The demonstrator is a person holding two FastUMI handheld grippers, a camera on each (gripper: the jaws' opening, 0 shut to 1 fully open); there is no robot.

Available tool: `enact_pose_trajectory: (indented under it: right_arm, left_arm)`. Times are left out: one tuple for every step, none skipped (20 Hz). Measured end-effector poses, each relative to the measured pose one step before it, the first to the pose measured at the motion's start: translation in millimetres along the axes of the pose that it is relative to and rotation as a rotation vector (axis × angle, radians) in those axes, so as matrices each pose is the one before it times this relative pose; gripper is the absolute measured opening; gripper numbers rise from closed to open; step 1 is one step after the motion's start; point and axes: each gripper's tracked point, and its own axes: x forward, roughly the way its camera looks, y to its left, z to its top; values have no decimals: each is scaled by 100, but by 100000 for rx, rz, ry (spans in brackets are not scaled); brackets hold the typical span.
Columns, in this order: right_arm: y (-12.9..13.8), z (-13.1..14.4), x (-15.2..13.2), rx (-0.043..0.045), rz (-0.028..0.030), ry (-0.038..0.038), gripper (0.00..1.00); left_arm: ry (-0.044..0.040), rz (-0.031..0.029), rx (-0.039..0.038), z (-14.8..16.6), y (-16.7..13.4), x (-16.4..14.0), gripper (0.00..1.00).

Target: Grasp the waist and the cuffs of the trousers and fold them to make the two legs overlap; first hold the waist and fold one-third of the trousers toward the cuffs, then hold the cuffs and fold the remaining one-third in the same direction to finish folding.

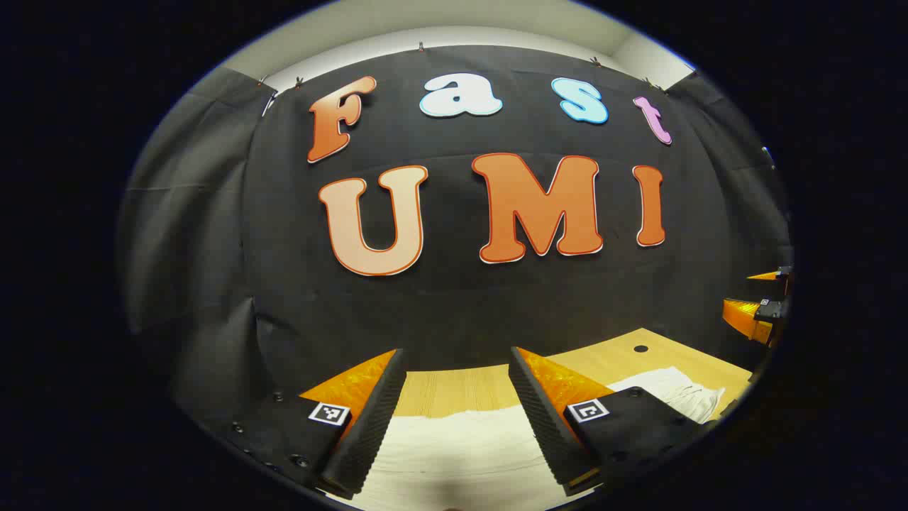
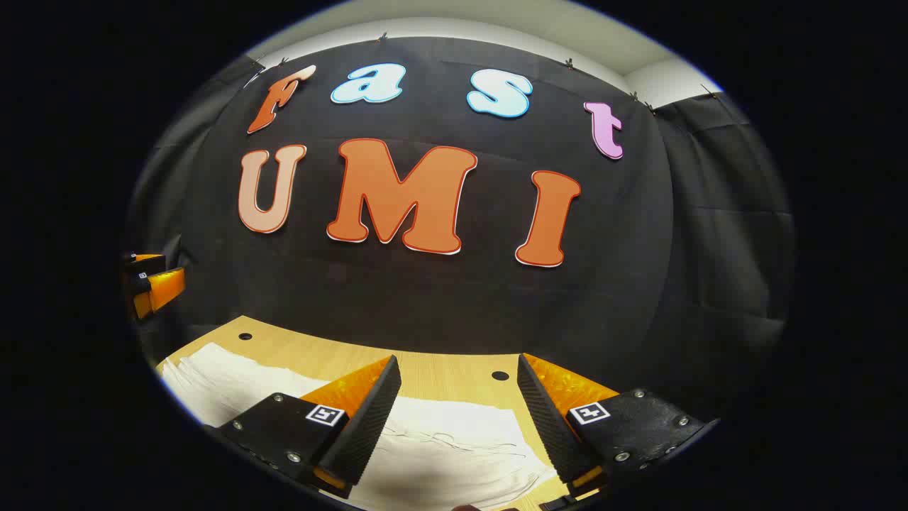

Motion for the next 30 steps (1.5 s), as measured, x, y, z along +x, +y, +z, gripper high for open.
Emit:
enact_pose_trajectory:
  right_arm:
    - [57, -52, 7, -260, 2, -4, 99]
    - [-69, -6, 14, -287, 23, 162, 99]
    - [106, -35, -71, 164, 511, 345, 99]
    - [-66, -43, -47, 434, -94, 69, 99]
    - [-102, 43, 15, 528, -177, 80, 99]
    - [44, -8, -34, 373, 107, 59, 99]
    - [-34, 10, 53, -64, -149, 125, 99]
    - [-116, -128, 43, -300, -183, 378, 99]
    - [-4, -48, 20, -515, -194, 293, 99]
    - [-85, -107, -13, -403, -100, 263, 99]
    - [-35, 6, -67, -258, -178, 19, 99]
    - [-144, -4, 3, -33, -352, -105, 99]
    - [-82, 4, 18, 100, -139, 212, 99]
    - [-154, -94, 22, 208, -120, 111, 99]
    - [-100, -85, -1, -6, -10, 336, 99]
    - [-124, -94, 31, -222, -378, 131, 99]
    - [-125, -61, 87, -203, -282, 399, 99]
    - [-263, -346, 2, -32, -281, 926, 99]
    - [-252, -341, 53, 7, -407, 1186, 99]
    - [-247, -363, 125, 126, -560, 1490, 99]
    - [-327, -334, 184, 369, -461, 1461, 99]
    - [-311, -358, 27, 586, -442, 1290, 99]
    - [-234, -318, 80, 516, -554, 1237, 99]
    - [-366, -549, 181, 735, -700, 1912, 99]
    - [-256, -516, 230, 607, -478, 2215, 99]
    - [-209, -534, 246, 776, -41, 2183, 99]
    - [-130, -546, 279, 1687, 513, 2085, 99]
    - [-34, -747, 226, 2471, 936, 2659, 99]
    - [-220, -871, 341, 2215, 311, 3153, 99]
    - [-475, -941, 291, 1622, -672, 3500, 100]
  left_arm:
    - [-781, -696, 386, 161, -213, -24, 96]
    - [-729, 91, 734, 262, -49, -112, 96]
    - [-622, 273, 609, 54, 95, 155, 96]
    - [-100, 87, 412, 77, -8, -6, 92]
    - [615, 390, 463, -310, 110, -34, 96]
    - [746, -122, 217, -204, -61, 27, 95]
    - [517, -578, -253, -289, -148, 21, 95]
    - [109, 203, -343, -46, 11, -158, 96]
    - [-500, 1401, -145, 7, 510, -185, 96]
    - [-514, 1178, 101, 211, 317, -97, 100]
    - [-11, 198, -411, -180, 6, -119, 95]
    - [604, -149, -889, -103, -40, -120, 95]
    - [657, -25, -945, -388, 106, -149, 95]
    - [180, -430, -1353, -19, -84, -104, 96]
    - [-105, -77, -1308, -141, -26, -74, 96]
    - [11, 196, -785, 77, 97, -67, 100]
    - [267, -55, -679, -331, 168, 7, 96]
    - [1340, 128, -934, -467, 117, 114, 96]
    - [2301, 42, -1530, -622, 319, -32, 96]
    - [3097, 693, -1929, -693, 472, -9, 96]
    - [3378, 569, -2456, -1055, 470, 304, 96]
    - [3095, 497, -2852, -717, 596, 104, 96]
    - [2626, 143, -3075, -728, 375, 482, 96]
    - [2632, 158, -3272, -586, 459, 158, 96]
    - [2853, -414, -3439, -916, 443, -109, 95]
    - [2907, 404, -3357, -766, 641, -150, 94]
    - [2627, 603, -3166, -858, 690, -76, 92]
    - [2729, 669, -2918, -512, 852, -25, 92]
    - [3531, 88, -2067, -931, 959, -25, 92]
    - [4155, 1624, -1371, -1025, 968, -118, 92]
